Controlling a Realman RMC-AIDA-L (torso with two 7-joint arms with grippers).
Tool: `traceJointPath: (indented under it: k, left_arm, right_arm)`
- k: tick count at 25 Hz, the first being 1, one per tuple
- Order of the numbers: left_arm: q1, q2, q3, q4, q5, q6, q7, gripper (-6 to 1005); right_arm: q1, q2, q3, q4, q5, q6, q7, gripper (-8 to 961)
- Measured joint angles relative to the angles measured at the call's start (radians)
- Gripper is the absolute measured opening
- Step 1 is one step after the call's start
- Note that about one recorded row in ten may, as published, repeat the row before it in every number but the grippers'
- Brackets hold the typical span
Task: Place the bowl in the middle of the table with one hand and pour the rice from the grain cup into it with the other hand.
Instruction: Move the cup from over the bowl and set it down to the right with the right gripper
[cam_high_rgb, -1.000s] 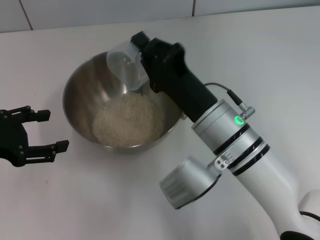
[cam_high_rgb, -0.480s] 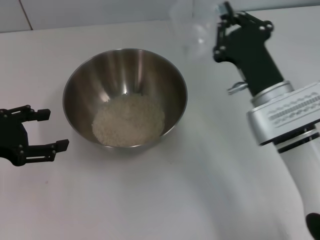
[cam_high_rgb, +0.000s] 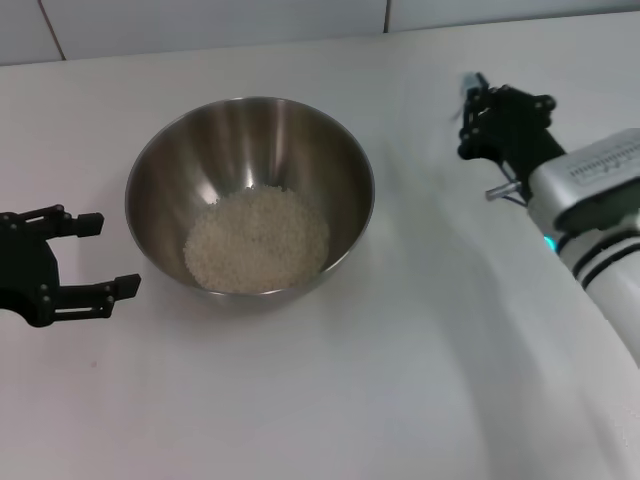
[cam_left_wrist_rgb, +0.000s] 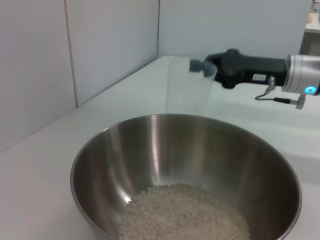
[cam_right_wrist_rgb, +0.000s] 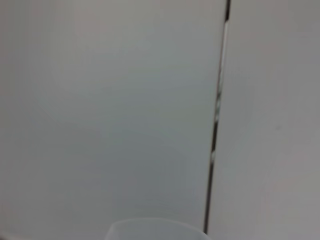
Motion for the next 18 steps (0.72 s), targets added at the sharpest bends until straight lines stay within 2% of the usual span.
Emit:
traceJointPath:
  k: [1, 6, 18]
  left_arm:
    - [-0.001, 0.000, 0.001, 0.000, 0.000, 0.000, 0.000, 861]
    - [-0.002, 0.000, 0.004, 0.000, 0.001, 0.001, 0.000, 861]
    - [-0.003, 0.000, 0.004, -0.005, 0.001, 0.002, 0.000, 861]
  right_arm:
    - [0.018, -0.001, -0.007, -0.007, -0.003, 0.055, 0.001, 8]
    - [0.045, 0.001, -0.009, -0.019, -0.006, 0.138, 0.004, 8]
    - [0.040, 0.001, -0.010, -0.014, -0.008, 0.191, 0.006, 27]
